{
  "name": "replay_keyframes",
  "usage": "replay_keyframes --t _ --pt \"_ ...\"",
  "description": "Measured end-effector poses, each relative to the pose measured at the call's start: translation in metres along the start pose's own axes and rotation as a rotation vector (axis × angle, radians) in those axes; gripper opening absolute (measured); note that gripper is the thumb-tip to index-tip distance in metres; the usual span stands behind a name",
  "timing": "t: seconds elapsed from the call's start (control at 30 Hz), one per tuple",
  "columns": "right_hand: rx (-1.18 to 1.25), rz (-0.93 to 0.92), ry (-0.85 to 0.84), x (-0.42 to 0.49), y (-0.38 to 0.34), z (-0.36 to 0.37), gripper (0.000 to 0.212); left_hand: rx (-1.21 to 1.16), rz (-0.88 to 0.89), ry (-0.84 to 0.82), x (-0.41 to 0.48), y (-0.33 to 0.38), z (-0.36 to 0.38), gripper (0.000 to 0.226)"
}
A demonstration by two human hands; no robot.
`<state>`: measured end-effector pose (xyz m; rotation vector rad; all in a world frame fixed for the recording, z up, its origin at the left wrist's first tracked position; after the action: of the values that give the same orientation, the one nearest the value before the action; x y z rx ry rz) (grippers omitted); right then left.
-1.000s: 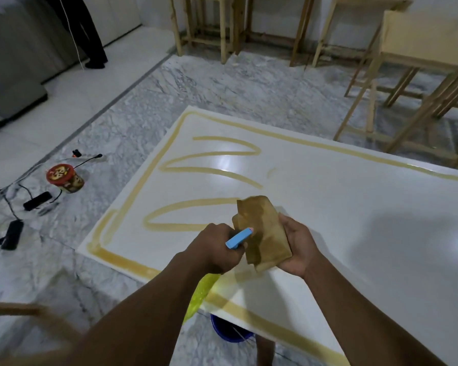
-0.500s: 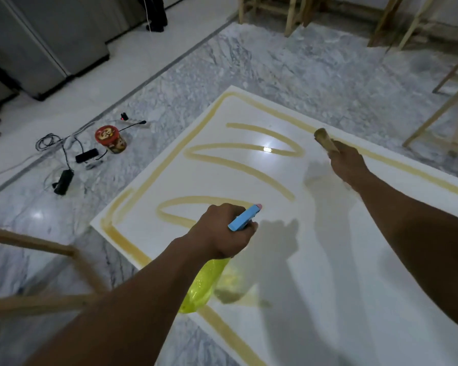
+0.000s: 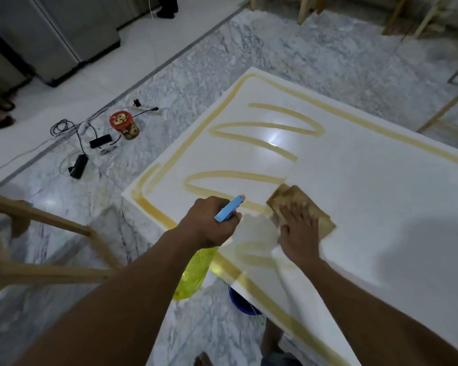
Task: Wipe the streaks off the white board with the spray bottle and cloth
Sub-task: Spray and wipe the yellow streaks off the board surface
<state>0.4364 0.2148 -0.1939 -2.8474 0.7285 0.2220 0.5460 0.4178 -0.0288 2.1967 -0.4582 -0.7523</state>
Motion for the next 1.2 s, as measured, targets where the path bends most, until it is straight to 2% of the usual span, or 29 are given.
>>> replay_keyframes --t 0.2,0.27,0.33,0.43,0.53,0.63,0.8,0.93,1.03,1.13,1.2 --pt "0.149 -0.072 -0.109 -0.102 -0.107 0.025 0.057 -0.059 0.039 -0.017 -0.057 -0.036 -0.028 0.029" --pt "0.272 -0.010 -0.146 -0.102 -0.121 0.019 0.050 -0.055 0.047 -0.017 -0.071 -0.046 -0.035 0.032" --pt "0.523 0.123 -0.175 -0.096 -0.118 -0.005 0.046 -0.036 0.061 -0.015 -0.086 -0.057 -0.044 0.035" --pt "0.900 0.357 -0.128 -0.088 -0.093 -0.054 0.035 -0.046 0.071 -0.019 -0.100 -0.068 -0.058 0.034" --pt "1.406 0.572 -0.180 -0.073 -0.063 -0.092 0.040 -0.055 0.093 -0.040 -0.103 -0.065 -0.063 0.032" --pt "1.665 0.542 -0.273 -0.068 -0.058 -0.113 0.042 -0.016 0.127 -0.090 -0.097 -0.050 -0.058 0.029" --pt "1.631 0.331 -0.442 -0.053 -0.083 -0.123 0.043 -0.012 0.135 -0.197 -0.076 -0.015 -0.044 0.030" --pt "1.552 0.290 -0.502 -0.024 -0.081 -0.130 0.047 0.157 0.135 -0.199 -0.047 0.002 -0.039 0.030" --pt "1.442 0.298 -0.510 0.002 -0.058 -0.142 0.048 0.243 0.108 -0.145 -0.017 0.016 -0.040 0.033" --pt "1.232 0.345 -0.457 0.039 -0.029 -0.162 0.053 0.115 0.094 -0.077 0.010 0.034 -0.049 0.035" --pt "1.087 0.331 -0.361 0.066 -0.015 -0.181 0.043 0.049 0.112 -0.056 0.029 0.044 -0.053 0.037"
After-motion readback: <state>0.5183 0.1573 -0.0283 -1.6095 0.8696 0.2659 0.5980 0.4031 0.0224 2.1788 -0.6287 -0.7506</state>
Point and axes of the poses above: each hand's wrist, its own x-axis towards the middle knuckle, its own z-axis out of the palm, y = z × x, the point moved 1 cm from there along x, towards the middle knuckle, and after that the axes turned 14 degrees about -x, right-handed, at the moved point
